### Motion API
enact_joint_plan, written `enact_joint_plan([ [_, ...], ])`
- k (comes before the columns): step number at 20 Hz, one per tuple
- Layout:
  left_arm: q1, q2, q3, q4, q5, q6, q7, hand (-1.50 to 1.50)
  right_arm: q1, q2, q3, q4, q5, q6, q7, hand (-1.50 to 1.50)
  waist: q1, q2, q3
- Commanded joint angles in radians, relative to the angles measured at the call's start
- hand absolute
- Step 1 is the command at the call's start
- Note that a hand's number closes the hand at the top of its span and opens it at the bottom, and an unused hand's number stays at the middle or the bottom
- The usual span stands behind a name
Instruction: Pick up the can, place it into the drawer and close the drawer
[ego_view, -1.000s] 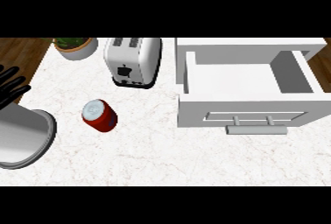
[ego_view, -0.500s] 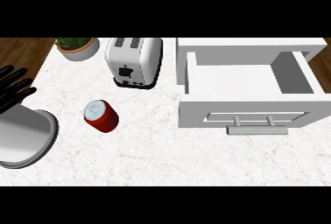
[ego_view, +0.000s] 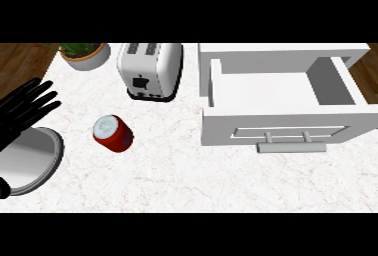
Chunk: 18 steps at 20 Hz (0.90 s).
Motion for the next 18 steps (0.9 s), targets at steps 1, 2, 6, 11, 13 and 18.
enact_joint_plan([
  [1, -0.061, -0.130, -0.082, 0.074, -0.111, 0.033, -0.064, -1.50, 0.033, -0.012, -0.051, 0.011, -0.055, 0.054, -0.014, -1.50, -0.009, 0.011, -0.009],
  [2, -0.118, -0.136, -0.093, 0.081, -0.143, 0.067, -0.053, -1.50, 0.028, 0.013, -0.031, -0.005, -0.014, 0.035, 0.001, -1.50, -0.003, 0.010, -0.009],
  [6, -0.170, -0.161, -0.080, 0.300, -0.255, -0.035, -0.177, -1.50, -0.031, -0.002, -0.063, 0.081, -0.024, 0.073, -0.045, -1.50, 0.000, 0.012, -0.009],
  [11, -0.119, -0.204, -0.077, 0.343, -0.350, -0.053, -0.280, -1.50, 0.005, 0.068, -0.068, 0.013, 0.009, 0.084, -0.018, -1.50, 0.007, 0.010, -0.009],
  [13, -0.161, -0.200, -0.062, 0.408, -0.396, -0.035, -0.316, -1.50, 0.054, 0.082, -0.103, -0.033, -0.035, 0.107, -0.003, -1.50, 0.003, 0.010, -0.009],
  [18, -0.203, -0.198, -0.040, 0.588, -0.507, -0.053, -0.491, -1.50, -0.003, 0.072, -0.116, -0.006, -0.032, 0.099, 0.028, -1.50, 0.004, 0.011, -0.009],
])
